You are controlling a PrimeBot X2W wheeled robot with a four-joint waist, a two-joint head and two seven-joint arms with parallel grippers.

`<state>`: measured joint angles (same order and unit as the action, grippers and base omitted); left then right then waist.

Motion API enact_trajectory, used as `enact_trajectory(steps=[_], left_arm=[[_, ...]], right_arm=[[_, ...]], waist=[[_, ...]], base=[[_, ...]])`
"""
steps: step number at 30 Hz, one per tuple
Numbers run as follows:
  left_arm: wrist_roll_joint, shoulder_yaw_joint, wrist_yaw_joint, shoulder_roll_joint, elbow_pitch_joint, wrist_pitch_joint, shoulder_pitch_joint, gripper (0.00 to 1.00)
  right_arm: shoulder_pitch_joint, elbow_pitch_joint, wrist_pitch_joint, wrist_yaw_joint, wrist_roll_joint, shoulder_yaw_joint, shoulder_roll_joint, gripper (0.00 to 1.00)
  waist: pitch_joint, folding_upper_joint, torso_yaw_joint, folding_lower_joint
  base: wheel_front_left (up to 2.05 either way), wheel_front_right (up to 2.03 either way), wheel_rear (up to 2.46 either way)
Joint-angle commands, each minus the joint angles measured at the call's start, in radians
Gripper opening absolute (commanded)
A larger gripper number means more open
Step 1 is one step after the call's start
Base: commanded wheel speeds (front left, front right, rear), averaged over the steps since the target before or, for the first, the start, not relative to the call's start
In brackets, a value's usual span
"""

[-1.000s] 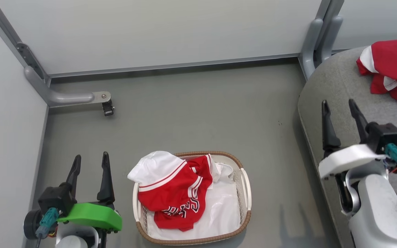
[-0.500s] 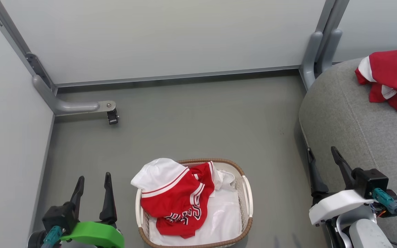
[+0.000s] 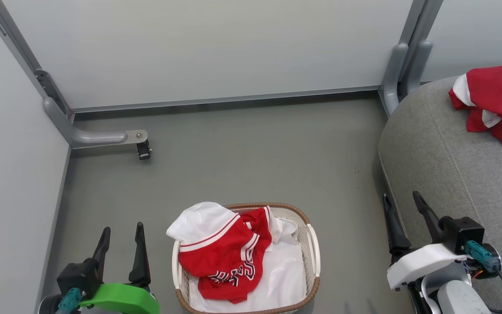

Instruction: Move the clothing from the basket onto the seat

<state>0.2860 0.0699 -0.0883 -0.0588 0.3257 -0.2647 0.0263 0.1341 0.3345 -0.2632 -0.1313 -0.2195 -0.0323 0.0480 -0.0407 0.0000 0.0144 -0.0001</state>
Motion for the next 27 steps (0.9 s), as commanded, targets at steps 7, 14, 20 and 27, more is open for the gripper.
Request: enact_trajectory(steps=[7, 14, 20, 27], left_arm=[[-0.018, -0.007, -0.010, 0.003, 0.004, 0.001, -0.007, 1.00], [-0.022, -0.011, -0.016, 0.006, 0.004, 0.001, 0.001, 1.00], [-0.027, 0.000, -0.018, 0.007, 0.011, 0.001, 0.028, 1.00], [-0.066, 0.054, -0.031, 0.005, 0.032, 0.001, 0.127, 1.00]], right_arm=[[-0.011, -0.002, -0.002, 0.001, 0.000, 0.003, 0.005, 1.00], [-0.001, -0.002, -0.002, 0.001, -0.007, 0.005, 0.005, 1.00], [0.018, -0.014, -0.002, 0.001, -0.002, 0.006, 0.005, 1.00], [0.059, -0.053, -0.002, 0.001, 0.017, 0.015, 0.004, 1.00]], waist=[[0.000, 0.0000, 0.001, 0.0001], [-0.010, 0.0000, 0.001, 0.0001], [-0.036, 0.0000, -0.003, 0.0001], [-0.110, 0.0000, -0.018, 0.0001]], base=[[0.00, 0.00, 0.00], [0.00, 0.00, 0.00], [0.00, 0.00, 0.00], [0.00, 0.00, 0.00]])
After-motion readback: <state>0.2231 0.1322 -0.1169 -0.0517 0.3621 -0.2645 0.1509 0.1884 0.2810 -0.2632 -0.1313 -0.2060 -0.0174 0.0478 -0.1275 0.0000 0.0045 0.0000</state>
